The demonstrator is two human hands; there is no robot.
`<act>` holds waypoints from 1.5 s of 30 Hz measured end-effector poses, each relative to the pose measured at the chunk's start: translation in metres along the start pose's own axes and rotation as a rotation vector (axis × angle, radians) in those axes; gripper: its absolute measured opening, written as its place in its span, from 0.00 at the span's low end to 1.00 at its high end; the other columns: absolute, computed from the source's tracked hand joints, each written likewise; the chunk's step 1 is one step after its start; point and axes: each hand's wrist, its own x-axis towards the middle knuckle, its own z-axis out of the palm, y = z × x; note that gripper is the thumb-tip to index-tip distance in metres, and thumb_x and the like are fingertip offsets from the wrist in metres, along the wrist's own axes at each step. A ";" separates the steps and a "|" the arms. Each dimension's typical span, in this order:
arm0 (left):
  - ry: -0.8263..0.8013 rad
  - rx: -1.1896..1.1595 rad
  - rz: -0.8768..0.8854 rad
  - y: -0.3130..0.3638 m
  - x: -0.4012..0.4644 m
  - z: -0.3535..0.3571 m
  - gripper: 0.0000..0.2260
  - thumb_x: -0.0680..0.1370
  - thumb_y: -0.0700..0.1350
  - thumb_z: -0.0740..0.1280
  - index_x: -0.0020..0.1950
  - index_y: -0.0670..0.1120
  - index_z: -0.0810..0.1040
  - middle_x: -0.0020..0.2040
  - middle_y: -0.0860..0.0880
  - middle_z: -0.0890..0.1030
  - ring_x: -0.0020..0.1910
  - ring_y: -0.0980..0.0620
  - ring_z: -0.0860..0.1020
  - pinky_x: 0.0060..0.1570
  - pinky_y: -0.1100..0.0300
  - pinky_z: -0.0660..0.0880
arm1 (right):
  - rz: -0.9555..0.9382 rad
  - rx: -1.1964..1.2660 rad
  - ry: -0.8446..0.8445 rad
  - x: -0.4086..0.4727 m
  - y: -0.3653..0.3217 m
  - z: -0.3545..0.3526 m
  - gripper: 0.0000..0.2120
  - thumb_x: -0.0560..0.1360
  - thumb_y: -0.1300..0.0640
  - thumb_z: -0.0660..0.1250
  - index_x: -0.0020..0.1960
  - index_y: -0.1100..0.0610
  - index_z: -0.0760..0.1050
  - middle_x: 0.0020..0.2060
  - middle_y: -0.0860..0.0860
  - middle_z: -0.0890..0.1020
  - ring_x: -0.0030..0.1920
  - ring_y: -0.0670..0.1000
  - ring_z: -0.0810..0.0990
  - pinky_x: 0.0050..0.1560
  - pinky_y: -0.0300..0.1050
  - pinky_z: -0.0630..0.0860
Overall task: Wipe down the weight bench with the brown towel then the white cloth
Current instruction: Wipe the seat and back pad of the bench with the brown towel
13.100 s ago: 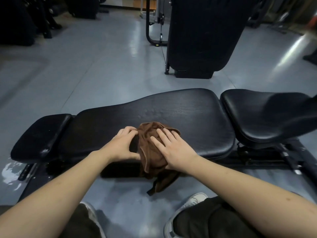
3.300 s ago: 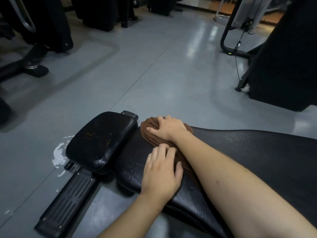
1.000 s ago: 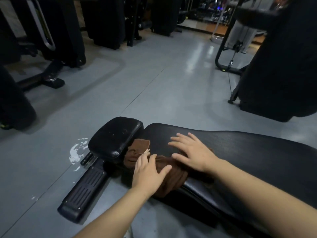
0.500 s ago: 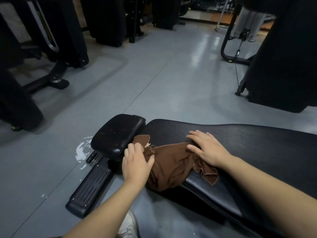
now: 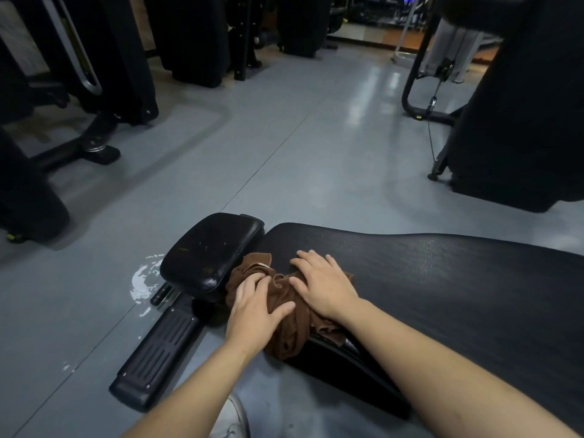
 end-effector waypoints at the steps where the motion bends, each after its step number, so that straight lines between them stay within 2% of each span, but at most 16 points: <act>1: 0.035 -0.010 0.015 -0.001 0.002 -0.001 0.29 0.74 0.64 0.69 0.69 0.48 0.73 0.69 0.53 0.69 0.70 0.51 0.64 0.69 0.56 0.64 | 0.002 0.005 -0.012 -0.001 0.003 -0.003 0.26 0.83 0.41 0.54 0.78 0.49 0.63 0.80 0.47 0.60 0.81 0.49 0.52 0.79 0.55 0.45; 4: 0.109 -0.042 0.033 -0.001 0.005 -0.007 0.11 0.76 0.53 0.72 0.51 0.49 0.75 0.58 0.55 0.74 0.61 0.51 0.69 0.58 0.55 0.70 | 0.030 0.002 -0.014 -0.004 0.019 -0.015 0.28 0.82 0.35 0.53 0.77 0.47 0.64 0.79 0.46 0.61 0.80 0.48 0.53 0.79 0.56 0.45; 7: 0.134 -0.071 0.003 -0.002 0.009 -0.013 0.12 0.76 0.45 0.72 0.42 0.51 0.69 0.52 0.57 0.74 0.54 0.52 0.72 0.47 0.57 0.68 | 0.095 0.045 0.042 -0.005 0.037 -0.024 0.28 0.81 0.34 0.51 0.76 0.46 0.66 0.78 0.45 0.64 0.79 0.46 0.55 0.79 0.54 0.47; 10: 0.200 -0.180 -0.110 -0.001 0.011 -0.020 0.11 0.78 0.40 0.68 0.43 0.52 0.69 0.45 0.54 0.78 0.46 0.50 0.77 0.41 0.56 0.69 | 0.095 0.085 0.048 -0.008 0.045 -0.024 0.30 0.80 0.33 0.48 0.76 0.45 0.67 0.77 0.45 0.66 0.79 0.45 0.56 0.79 0.53 0.47; 13: 0.312 -0.362 -0.259 -0.002 0.012 -0.037 0.06 0.81 0.43 0.65 0.46 0.50 0.71 0.39 0.50 0.80 0.40 0.48 0.79 0.40 0.53 0.72 | 0.065 0.012 0.060 -0.009 0.044 -0.019 0.33 0.78 0.30 0.45 0.75 0.45 0.68 0.77 0.44 0.66 0.79 0.46 0.56 0.79 0.54 0.48; 17: 0.409 -0.457 -0.312 -0.011 0.009 -0.061 0.04 0.81 0.44 0.65 0.47 0.48 0.73 0.39 0.52 0.80 0.42 0.48 0.79 0.42 0.54 0.72 | 0.042 -0.135 0.043 -0.008 0.039 -0.015 0.41 0.75 0.25 0.37 0.76 0.44 0.65 0.78 0.46 0.63 0.80 0.49 0.54 0.79 0.57 0.49; 20: 0.440 -0.474 -0.268 -0.007 0.005 -0.082 0.06 0.80 0.43 0.66 0.44 0.48 0.72 0.37 0.54 0.79 0.40 0.50 0.77 0.41 0.56 0.71 | 0.033 -0.218 -0.011 -0.010 0.033 -0.017 0.46 0.71 0.25 0.30 0.78 0.46 0.61 0.79 0.48 0.60 0.80 0.53 0.51 0.78 0.59 0.48; 24: 0.480 -0.500 -0.195 -0.003 0.001 -0.134 0.05 0.79 0.45 0.66 0.45 0.52 0.73 0.42 0.52 0.82 0.45 0.49 0.80 0.49 0.50 0.75 | 0.071 -0.277 -0.079 -0.010 0.024 -0.015 0.39 0.76 0.28 0.41 0.81 0.48 0.56 0.81 0.53 0.55 0.81 0.56 0.48 0.78 0.61 0.47; 26: 0.524 -0.455 -0.137 -0.001 -0.001 -0.171 0.03 0.78 0.48 0.66 0.45 0.52 0.74 0.43 0.52 0.82 0.48 0.47 0.81 0.54 0.48 0.76 | 0.107 -0.259 -0.094 -0.009 0.017 -0.012 0.38 0.77 0.29 0.42 0.81 0.48 0.55 0.81 0.54 0.53 0.81 0.58 0.46 0.78 0.63 0.45; 28: 0.594 -0.419 -0.088 0.003 -0.002 -0.207 0.03 0.79 0.46 0.67 0.46 0.51 0.75 0.43 0.53 0.82 0.48 0.50 0.80 0.53 0.55 0.75 | 0.132 -0.238 -0.114 -0.006 0.009 -0.011 0.36 0.79 0.29 0.44 0.81 0.47 0.54 0.82 0.54 0.51 0.81 0.59 0.44 0.78 0.65 0.43; 31: 0.690 -0.393 -0.038 0.018 -0.002 -0.248 0.02 0.79 0.44 0.68 0.48 0.49 0.76 0.43 0.55 0.81 0.43 0.58 0.78 0.40 0.71 0.70 | 0.130 -0.258 -0.137 -0.001 -0.004 -0.006 0.37 0.79 0.29 0.44 0.82 0.48 0.51 0.82 0.55 0.49 0.81 0.60 0.43 0.77 0.68 0.42; 34: 0.720 -0.361 -0.046 0.025 0.012 -0.260 0.03 0.79 0.47 0.68 0.49 0.49 0.75 0.41 0.55 0.80 0.39 0.61 0.76 0.35 0.71 0.69 | 0.127 -0.307 -0.118 0.000 -0.007 0.001 0.40 0.78 0.28 0.38 0.82 0.49 0.49 0.82 0.56 0.48 0.81 0.62 0.42 0.77 0.68 0.43; 37: 0.698 -0.367 -0.065 0.017 0.040 -0.250 0.06 0.77 0.48 0.69 0.51 0.49 0.75 0.43 0.53 0.82 0.43 0.56 0.80 0.44 0.60 0.74 | 0.125 -0.324 -0.099 0.001 -0.005 0.005 0.46 0.70 0.27 0.29 0.82 0.48 0.49 0.82 0.56 0.49 0.81 0.62 0.43 0.77 0.68 0.44; 41: 0.584 -0.328 -0.132 -0.012 0.085 -0.204 0.07 0.75 0.42 0.71 0.49 0.49 0.73 0.43 0.55 0.80 0.46 0.50 0.79 0.46 0.57 0.73 | 0.120 -0.341 -0.084 0.004 -0.002 0.010 0.46 0.70 0.28 0.28 0.82 0.48 0.49 0.82 0.56 0.48 0.81 0.62 0.43 0.77 0.67 0.44; 43: 0.431 -0.335 -0.176 -0.029 0.104 -0.170 0.08 0.76 0.42 0.71 0.52 0.50 0.75 0.46 0.53 0.81 0.50 0.47 0.80 0.51 0.55 0.74 | 0.115 -0.350 -0.079 0.004 -0.002 0.011 0.45 0.71 0.28 0.29 0.82 0.48 0.49 0.82 0.55 0.48 0.81 0.62 0.43 0.77 0.66 0.44; 45: 0.143 -0.256 -0.209 -0.046 0.115 -0.134 0.16 0.79 0.45 0.69 0.66 0.45 0.75 0.60 0.51 0.80 0.61 0.48 0.78 0.59 0.59 0.71 | 0.113 -0.346 -0.074 0.005 -0.002 0.011 0.44 0.72 0.28 0.30 0.82 0.47 0.48 0.82 0.56 0.48 0.81 0.62 0.43 0.77 0.66 0.44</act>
